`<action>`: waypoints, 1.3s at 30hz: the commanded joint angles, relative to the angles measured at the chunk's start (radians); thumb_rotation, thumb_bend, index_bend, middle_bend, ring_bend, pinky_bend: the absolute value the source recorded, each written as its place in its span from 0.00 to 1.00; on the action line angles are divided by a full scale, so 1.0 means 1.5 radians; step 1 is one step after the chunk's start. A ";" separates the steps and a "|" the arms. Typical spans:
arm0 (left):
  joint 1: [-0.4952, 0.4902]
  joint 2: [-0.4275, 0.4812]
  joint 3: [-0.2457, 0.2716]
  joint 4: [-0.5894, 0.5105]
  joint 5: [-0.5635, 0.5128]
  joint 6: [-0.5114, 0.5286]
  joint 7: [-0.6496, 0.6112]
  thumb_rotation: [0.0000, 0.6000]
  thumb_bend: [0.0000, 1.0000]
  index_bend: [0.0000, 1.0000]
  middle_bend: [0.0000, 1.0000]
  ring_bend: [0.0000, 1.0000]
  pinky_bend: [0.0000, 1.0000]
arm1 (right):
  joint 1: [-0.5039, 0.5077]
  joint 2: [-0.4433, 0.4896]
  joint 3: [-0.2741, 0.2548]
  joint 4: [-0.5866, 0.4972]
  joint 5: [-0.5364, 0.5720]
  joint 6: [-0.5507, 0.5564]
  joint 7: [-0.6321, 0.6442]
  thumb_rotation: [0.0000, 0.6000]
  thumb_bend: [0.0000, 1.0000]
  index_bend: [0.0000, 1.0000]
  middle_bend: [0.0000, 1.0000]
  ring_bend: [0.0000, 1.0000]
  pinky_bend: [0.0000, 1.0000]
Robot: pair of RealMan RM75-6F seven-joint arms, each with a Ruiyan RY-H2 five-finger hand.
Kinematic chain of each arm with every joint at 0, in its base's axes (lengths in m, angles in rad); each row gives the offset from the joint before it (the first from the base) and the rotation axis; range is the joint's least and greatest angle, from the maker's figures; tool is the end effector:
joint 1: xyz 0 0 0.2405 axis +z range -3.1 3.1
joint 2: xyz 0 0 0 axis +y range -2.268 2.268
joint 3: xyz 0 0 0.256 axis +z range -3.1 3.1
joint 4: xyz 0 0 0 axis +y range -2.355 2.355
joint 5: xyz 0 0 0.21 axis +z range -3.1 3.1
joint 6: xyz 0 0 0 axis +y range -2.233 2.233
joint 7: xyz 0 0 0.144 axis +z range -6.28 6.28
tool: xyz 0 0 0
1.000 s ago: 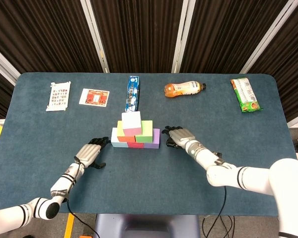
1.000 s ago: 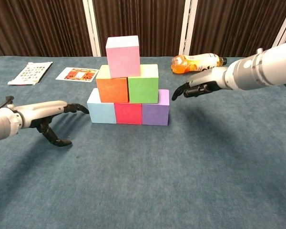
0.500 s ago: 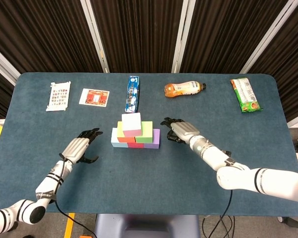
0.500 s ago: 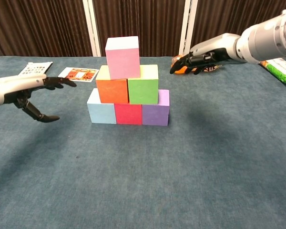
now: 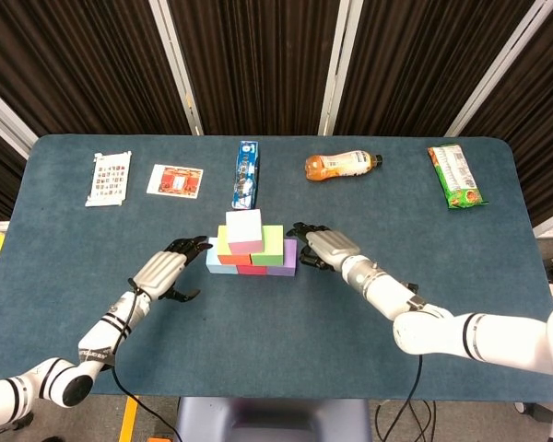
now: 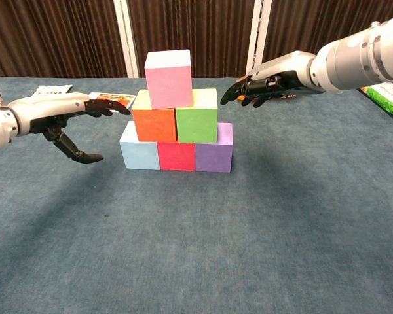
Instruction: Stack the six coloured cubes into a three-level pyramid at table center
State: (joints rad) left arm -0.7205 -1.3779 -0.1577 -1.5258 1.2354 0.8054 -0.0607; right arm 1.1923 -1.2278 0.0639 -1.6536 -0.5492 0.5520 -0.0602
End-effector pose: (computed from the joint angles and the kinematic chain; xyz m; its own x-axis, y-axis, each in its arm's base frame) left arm -0.1701 0.3425 0.0155 0.2691 0.4428 0.8553 0.9340 -0.3365 -0.1196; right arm -0.0868 -0.3829 0.0248 0.2374 -0.6596 0.7131 -0.9690 -0.2123 0.1262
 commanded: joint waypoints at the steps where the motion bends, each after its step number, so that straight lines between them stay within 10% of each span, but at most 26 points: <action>1: -0.001 -0.006 0.006 -0.001 -0.003 -0.001 0.008 1.00 0.33 0.10 0.00 0.00 0.00 | -0.004 -0.003 -0.002 0.002 0.001 0.001 0.003 0.24 1.00 0.21 0.00 0.00 0.00; 39: -0.015 -0.028 0.021 0.017 0.000 0.002 0.016 1.00 0.33 0.10 0.00 0.00 0.00 | -0.003 -0.040 0.001 0.006 0.012 0.032 -0.011 0.25 1.00 0.20 0.00 0.00 0.00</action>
State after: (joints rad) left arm -0.7428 -1.4200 -0.1267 -1.5000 1.2348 0.8078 -0.0365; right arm 1.1879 -1.2881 0.0656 -1.6442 -0.5311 0.5991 -0.0755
